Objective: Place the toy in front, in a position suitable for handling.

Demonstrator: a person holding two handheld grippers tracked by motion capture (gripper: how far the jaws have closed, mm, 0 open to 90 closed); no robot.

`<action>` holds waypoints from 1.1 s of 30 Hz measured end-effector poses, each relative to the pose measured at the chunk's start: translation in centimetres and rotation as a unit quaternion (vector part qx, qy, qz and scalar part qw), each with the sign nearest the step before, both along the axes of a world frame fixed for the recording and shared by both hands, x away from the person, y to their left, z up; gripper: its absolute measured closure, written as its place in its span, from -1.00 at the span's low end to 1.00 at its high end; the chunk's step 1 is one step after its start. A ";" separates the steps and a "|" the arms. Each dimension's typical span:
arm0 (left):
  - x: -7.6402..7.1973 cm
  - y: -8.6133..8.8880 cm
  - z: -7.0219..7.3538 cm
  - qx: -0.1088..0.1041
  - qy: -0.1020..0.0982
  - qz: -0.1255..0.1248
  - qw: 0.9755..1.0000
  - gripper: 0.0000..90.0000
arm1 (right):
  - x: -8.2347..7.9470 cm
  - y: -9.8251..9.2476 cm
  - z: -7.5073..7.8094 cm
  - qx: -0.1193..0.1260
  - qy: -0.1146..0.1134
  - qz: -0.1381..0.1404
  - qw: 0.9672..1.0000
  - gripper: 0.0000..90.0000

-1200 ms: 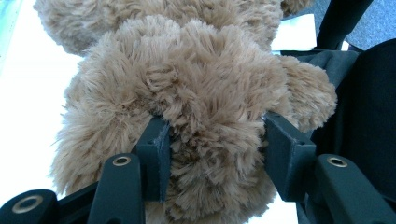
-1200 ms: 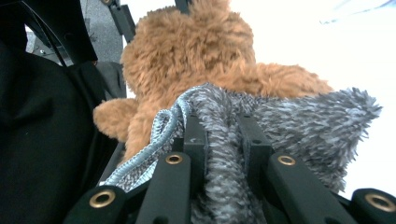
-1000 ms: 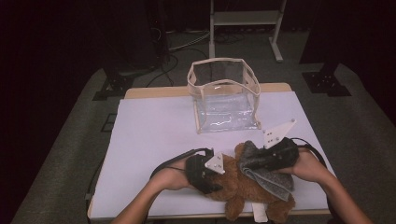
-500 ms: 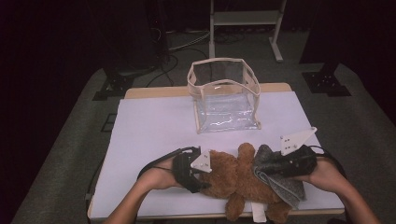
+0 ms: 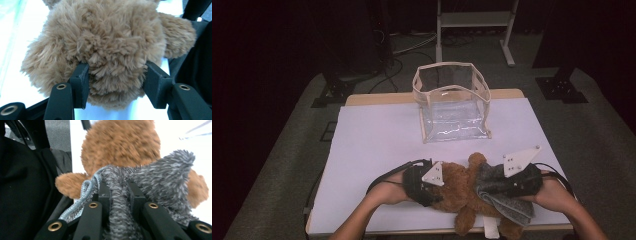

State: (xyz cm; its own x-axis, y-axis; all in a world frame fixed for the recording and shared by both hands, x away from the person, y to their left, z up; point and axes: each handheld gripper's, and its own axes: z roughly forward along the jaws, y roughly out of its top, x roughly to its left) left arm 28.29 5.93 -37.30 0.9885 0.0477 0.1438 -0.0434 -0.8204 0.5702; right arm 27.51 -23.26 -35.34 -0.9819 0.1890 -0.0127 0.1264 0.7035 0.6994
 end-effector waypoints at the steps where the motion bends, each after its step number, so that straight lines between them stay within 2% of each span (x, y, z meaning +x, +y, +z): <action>1: -0.1 0.0 0.1 0.001 -0.002 -0.003 1.000 -0.03 | 0.1 -0.4 -0.1 0.000 -0.001 -0.004 1.000 0.70; 4: -0.4 -0.3 -0.1 0.000 -0.001 -0.010 1.000 -0.04 | 0.7 -1.1 -0.4 -0.005 0.001 -0.011 1.000 0.70; 7: -0.4 -0.9 -0.1 -0.003 0.002 -0.014 1.000 -0.04 | 1.6 -1.2 -0.3 -0.020 -0.003 -0.011 1.000 0.70; 11: -0.1 -1.3 -0.1 -0.010 0.005 -0.012 1.000 -0.04 | 2.9 -1.3 0.0 -0.037 0.003 -0.018 0.999 0.70; 14: 0.1 -1.9 -0.3 -0.013 0.007 -0.014 1.000 -0.03 | 3.7 -1.6 0.1 -0.041 0.006 -0.025 0.999 0.70; 17: 0.1 -2.7 -0.4 -0.007 0.001 -0.015 1.000 -0.03 | 4.3 -1.9 0.1 -0.033 0.010 -0.029 0.999 0.70; 19: 0.3 -3.0 -0.3 -0.001 -0.001 -0.015 1.000 -0.03 | 4.3 -1.6 0.2 -0.027 0.013 -0.030 0.999 0.70; 21: 0.4 -3.2 -0.3 -0.005 0.002 -0.013 1.000 -0.03 | 4.0 -0.9 0.6 -0.024 0.005 -0.024 0.999 0.70; 24: 0.7 -3.6 -0.4 -0.007 0.003 -0.010 1.000 -0.03 | 3.4 0.6 1.1 -0.018 -0.001 -0.004 1.000 0.70; 26: 0.8 -4.0 -0.5 -0.003 0.002 -0.012 1.000 -0.04 | 2.9 2.0 1.2 -0.021 -0.007 0.018 1.000 0.70; 28: 0.9 -4.1 -0.5 0.001 -0.001 -0.013 1.000 -0.04 | 2.4 2.9 1.1 -0.031 -0.012 0.026 0.999 0.70; 33: 1.1 -3.0 -0.3 -0.009 0.002 -0.007 1.000 -0.07 | 2.4 1.4 0.5 -0.029 -0.001 0.006 1.000 0.70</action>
State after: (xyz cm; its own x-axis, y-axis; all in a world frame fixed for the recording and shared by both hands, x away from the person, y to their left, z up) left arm 29.41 2.92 -37.61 0.9897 0.0371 0.1386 -0.0516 -0.8096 0.5847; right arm 29.88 -21.89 -34.84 -0.9842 0.1754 -0.0244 0.1164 0.7446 0.6573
